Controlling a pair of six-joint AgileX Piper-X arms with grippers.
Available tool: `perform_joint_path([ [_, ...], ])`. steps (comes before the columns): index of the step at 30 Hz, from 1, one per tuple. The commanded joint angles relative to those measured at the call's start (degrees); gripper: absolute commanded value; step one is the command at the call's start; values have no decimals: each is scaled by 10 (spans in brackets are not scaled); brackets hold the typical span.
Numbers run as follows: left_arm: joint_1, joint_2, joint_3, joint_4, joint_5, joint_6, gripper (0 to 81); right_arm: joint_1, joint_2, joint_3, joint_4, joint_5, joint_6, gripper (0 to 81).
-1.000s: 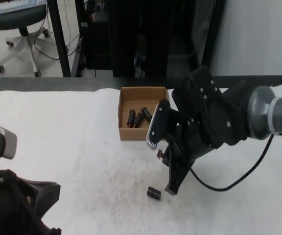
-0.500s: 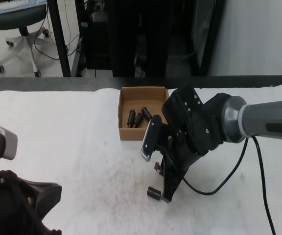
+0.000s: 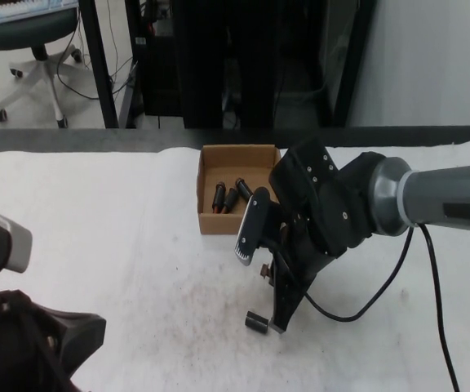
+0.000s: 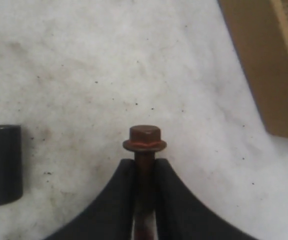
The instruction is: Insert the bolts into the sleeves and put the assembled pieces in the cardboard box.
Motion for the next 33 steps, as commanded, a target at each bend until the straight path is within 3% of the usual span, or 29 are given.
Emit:
perform_joint_path([
  [1,-1,-2,1,2,5,-5,3,-3,-2,-6,6,-10,-1,150],
  [4,-1,-2,-1,2,5,-5,3,-3,-2,-6,6,-10,-1,247],
  [7,-1,-2,-1,2,7,-5,3,-3,-2,-6,6,-10,-1,291],
  [20,-1,-2,-1,17,7,-5,3,-3,-12,-6,32,-5,16,291],
  [33,-1,2,-1,17,11,-5,3,4,-67,-18,95,-61,51,291],
])
